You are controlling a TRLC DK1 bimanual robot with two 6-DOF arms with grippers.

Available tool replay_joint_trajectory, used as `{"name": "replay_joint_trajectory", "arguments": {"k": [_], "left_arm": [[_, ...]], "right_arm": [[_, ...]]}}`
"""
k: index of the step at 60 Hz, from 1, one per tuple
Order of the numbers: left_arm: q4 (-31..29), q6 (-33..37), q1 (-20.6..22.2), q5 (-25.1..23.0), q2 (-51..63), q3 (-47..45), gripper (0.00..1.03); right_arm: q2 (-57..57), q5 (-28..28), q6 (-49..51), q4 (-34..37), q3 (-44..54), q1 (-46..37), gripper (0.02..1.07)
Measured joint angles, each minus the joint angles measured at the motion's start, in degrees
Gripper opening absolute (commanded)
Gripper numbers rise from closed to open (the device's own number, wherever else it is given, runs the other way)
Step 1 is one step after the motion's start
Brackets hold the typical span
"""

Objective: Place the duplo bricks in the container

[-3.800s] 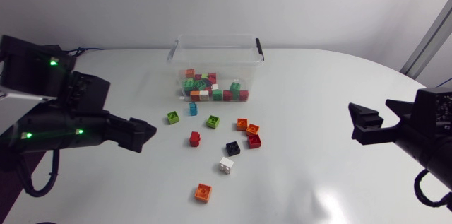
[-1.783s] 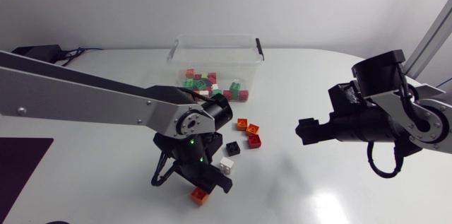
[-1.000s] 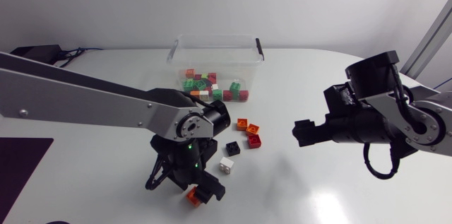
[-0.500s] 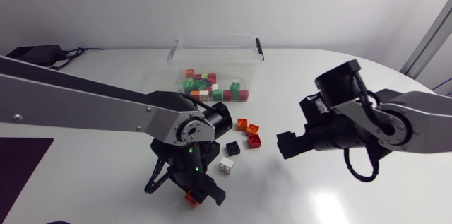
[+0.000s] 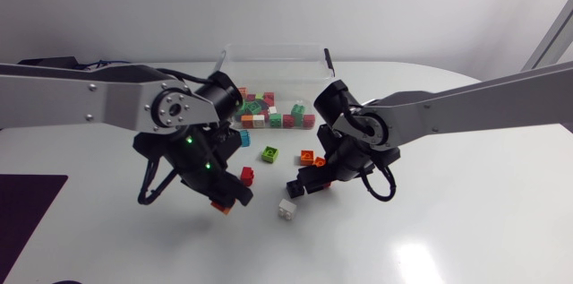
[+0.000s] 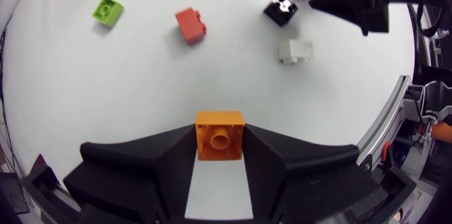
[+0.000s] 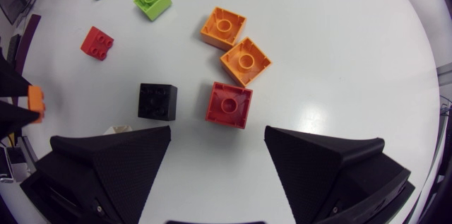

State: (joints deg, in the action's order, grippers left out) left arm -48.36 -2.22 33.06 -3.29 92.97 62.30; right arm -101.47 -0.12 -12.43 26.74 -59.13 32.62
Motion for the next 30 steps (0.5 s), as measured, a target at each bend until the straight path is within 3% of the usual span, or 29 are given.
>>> {"name": "replay_joint_trajectory", "arguments": {"k": [13, 24, 30], "left_arm": [[4.7, 2.2, -4.8, 0.4, -4.6, 5.0, 0.23], [10.8, 3.4, -5.3, 0.8, -6.9, 5.3, 0.23], [14.4, 4.0, -5.2, 0.8, -8.5, 5.3, 0.23]], "right_arm": [[-5.4, 0.1, -2.0, 2.0, -4.8, -1.0, 0.77], [-8.0, 0.3, -2.6, 4.1, -7.4, -2.5, 0.56], [-8.9, 0.4, -2.6, 5.9, -8.5, -2.8, 0.54]]}}
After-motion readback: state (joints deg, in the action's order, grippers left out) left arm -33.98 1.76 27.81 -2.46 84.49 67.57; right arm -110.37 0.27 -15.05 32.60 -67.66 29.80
